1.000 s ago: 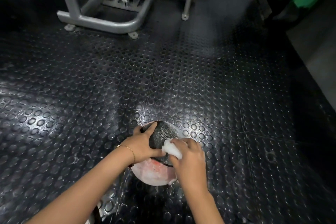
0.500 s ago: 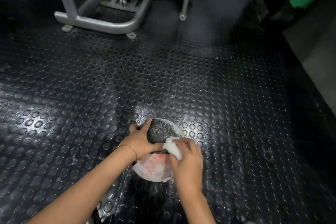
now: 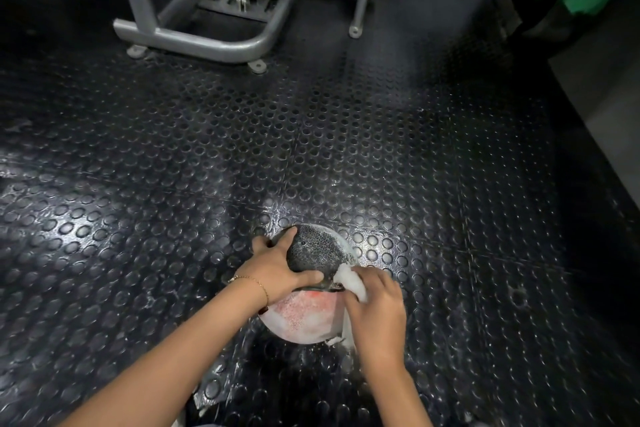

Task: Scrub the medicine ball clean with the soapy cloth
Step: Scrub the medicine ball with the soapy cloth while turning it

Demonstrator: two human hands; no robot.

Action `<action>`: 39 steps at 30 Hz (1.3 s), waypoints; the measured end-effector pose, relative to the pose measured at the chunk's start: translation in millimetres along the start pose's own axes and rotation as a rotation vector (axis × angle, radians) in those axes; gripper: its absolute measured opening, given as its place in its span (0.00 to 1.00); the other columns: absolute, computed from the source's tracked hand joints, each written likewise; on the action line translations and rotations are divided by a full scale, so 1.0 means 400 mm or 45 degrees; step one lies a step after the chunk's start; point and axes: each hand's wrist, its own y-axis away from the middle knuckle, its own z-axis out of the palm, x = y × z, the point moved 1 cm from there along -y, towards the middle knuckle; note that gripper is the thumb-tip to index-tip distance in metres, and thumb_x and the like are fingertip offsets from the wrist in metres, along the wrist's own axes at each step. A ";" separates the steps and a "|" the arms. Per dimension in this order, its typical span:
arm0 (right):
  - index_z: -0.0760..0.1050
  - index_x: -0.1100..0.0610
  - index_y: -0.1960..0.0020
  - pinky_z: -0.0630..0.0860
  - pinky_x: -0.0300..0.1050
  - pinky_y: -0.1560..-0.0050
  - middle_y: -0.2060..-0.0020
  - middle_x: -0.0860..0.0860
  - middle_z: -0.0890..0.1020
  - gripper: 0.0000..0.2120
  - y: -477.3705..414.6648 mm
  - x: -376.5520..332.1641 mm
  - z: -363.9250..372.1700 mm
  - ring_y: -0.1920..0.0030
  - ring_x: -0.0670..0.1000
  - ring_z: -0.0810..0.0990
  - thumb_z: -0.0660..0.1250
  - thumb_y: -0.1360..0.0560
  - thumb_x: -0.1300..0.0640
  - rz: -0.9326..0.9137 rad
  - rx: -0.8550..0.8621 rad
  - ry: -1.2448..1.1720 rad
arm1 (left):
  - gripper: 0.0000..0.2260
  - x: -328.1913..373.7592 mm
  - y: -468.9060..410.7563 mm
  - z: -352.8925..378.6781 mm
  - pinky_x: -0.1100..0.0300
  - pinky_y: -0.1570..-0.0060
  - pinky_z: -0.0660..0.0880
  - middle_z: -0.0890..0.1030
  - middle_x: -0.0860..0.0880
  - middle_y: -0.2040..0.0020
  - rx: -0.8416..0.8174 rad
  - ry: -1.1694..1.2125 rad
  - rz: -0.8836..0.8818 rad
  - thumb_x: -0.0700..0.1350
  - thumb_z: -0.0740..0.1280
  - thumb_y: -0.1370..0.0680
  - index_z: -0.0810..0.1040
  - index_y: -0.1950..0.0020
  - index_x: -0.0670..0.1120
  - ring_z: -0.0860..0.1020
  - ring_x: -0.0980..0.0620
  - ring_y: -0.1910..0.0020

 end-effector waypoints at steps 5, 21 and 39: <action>0.78 0.54 0.50 0.73 0.45 0.55 0.57 0.47 0.78 0.17 0.025 -0.025 0.007 0.55 0.47 0.73 0.76 0.37 0.58 -0.053 -0.070 -0.001 | 0.43 -0.005 -0.002 -0.006 0.58 0.34 0.64 0.49 0.43 0.26 -0.003 0.015 -0.011 0.62 0.69 0.30 0.45 0.23 0.59 0.68 0.42 0.33; 0.78 0.52 0.43 0.74 0.50 0.45 0.49 0.49 0.78 0.14 -0.069 -0.025 -0.030 0.49 0.50 0.75 0.67 0.28 0.58 0.005 -0.321 0.080 | 0.44 0.002 -0.015 -0.030 0.55 0.30 0.63 0.46 0.46 0.24 -0.107 -0.165 0.059 0.59 0.71 0.30 0.45 0.24 0.61 0.64 0.44 0.29; 0.75 0.46 0.40 0.66 0.50 0.38 0.46 0.46 0.76 0.16 -0.083 -0.080 -0.018 0.44 0.49 0.71 0.63 0.26 0.57 -0.163 -0.535 0.234 | 0.42 0.002 0.021 -0.040 0.55 0.35 0.68 0.51 0.51 0.24 -0.051 -0.449 0.232 0.55 0.74 0.31 0.53 0.25 0.59 0.67 0.48 0.32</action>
